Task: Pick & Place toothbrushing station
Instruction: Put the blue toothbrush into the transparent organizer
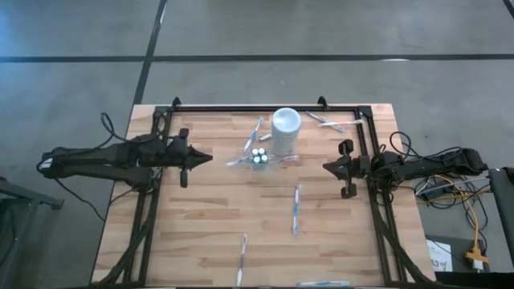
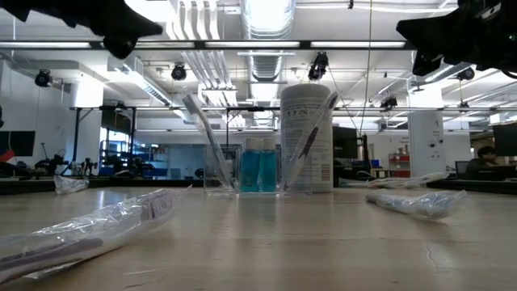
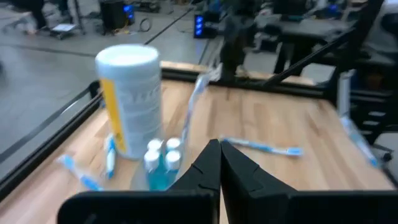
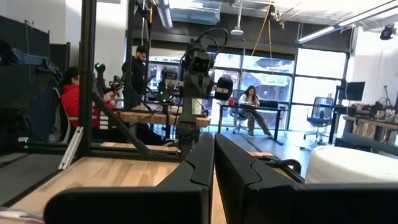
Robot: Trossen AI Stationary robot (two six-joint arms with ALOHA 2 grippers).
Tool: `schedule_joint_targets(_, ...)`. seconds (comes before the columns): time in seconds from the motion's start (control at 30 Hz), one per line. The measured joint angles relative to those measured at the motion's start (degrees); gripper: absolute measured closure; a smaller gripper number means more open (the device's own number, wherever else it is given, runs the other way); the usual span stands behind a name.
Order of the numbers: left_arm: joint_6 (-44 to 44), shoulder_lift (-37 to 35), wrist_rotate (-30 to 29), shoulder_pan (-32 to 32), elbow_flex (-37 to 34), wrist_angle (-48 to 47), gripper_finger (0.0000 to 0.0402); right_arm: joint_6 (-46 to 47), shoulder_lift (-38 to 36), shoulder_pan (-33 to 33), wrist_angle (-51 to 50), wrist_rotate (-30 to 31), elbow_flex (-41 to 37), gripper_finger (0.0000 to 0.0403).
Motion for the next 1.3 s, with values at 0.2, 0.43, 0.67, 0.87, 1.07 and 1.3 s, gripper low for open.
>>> schedule_joint_targets(0.2,-0.56,-1.59,-2.06,0.09,-1.64,-3.77,0.0400,-0.60,0.53,0.03,-3.88,-9.00,0.00,0.0394)
schedule_joint_targets(0.43,-0.19,-7.12,4.42,0.20,-7.65,2.48,0.0400,-0.90,0.64,0.02,-6.67,-7.92,0.01,0.0394)
schedule_joint_targets(0.67,1.38,-11.43,5.65,1.27,-13.51,1.87,0.0400,8.41,0.60,0.02,-0.30,-7.07,0.17,0.0394)
schedule_joint_targets(0.87,-0.30,-20.53,6.23,1.38,-17.62,3.60,0.0401,16.02,1.75,1.22,-15.13,-6.51,8.66,0.0394)
schedule_joint_targets(1.07,0.57,-28.52,6.32,1.38,-19.49,3.02,0.0397,25.45,9.81,5.83,-37.25,-3.73,22.43,0.0394)
schedule_joint_targets(1.3,0.00,-31.71,6.33,1.38,-22.57,2.69,0.0391,42.97,23.33,15.59,-72.18,6.74,41.78,0.0394)
